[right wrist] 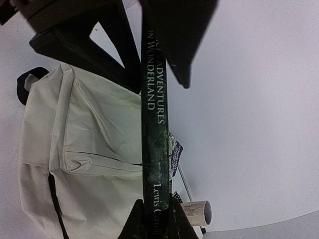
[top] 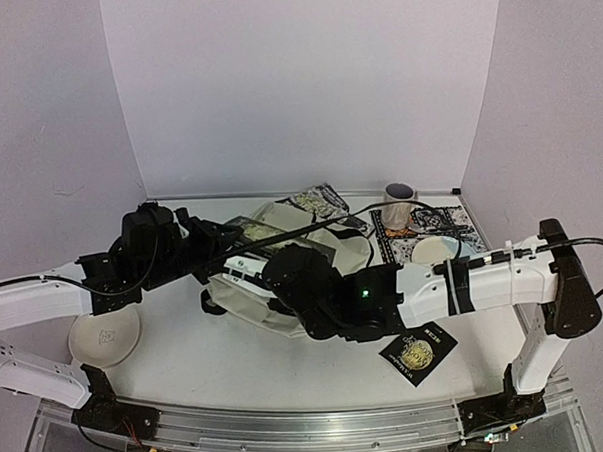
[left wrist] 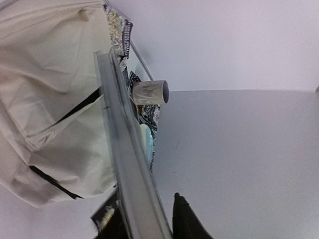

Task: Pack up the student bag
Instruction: Pass from the right arm to the left

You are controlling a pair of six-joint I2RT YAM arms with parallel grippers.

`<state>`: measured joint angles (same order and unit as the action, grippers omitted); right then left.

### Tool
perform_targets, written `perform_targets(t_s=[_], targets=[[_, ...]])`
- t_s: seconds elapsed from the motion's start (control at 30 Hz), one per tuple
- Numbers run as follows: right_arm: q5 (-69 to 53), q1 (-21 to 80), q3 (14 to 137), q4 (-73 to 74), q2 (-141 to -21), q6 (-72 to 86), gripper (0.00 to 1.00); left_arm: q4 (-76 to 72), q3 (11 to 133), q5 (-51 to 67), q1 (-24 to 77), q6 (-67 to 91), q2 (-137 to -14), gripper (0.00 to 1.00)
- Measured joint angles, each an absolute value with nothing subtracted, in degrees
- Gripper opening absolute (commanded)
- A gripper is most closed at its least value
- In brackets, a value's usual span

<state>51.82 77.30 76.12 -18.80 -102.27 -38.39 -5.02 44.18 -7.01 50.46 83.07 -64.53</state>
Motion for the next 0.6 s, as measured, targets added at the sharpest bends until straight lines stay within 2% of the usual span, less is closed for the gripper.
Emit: perform_targets(t_s=[0.1, 0.23, 0.3, 0.6], targets=[[52.7, 77.3, 76.1, -19.8, -102.8, -39.5, 0.11, -6.1, 43.8, -7.7, 50.5, 85.2, -64.2, 0.00], [51.4, 77.4, 76.1, -20.3, -102.8, -39.2, 0.39, -6.3, 42.5, -8.1, 50.2, 85.0, -62.8, 0.00], [50.5, 77.4, 76.1, -21.0, -102.7, -38.2, 0.49, -6.3, 42.0, -8.2, 49.3, 83.2, -62.1, 0.00], [40.2, 76.2, 74.6, -18.2, -95.2, -24.5, 0.75, -6.9, 39.5, -7.5, 40.2, 77.2, -61.4, 0.00]])
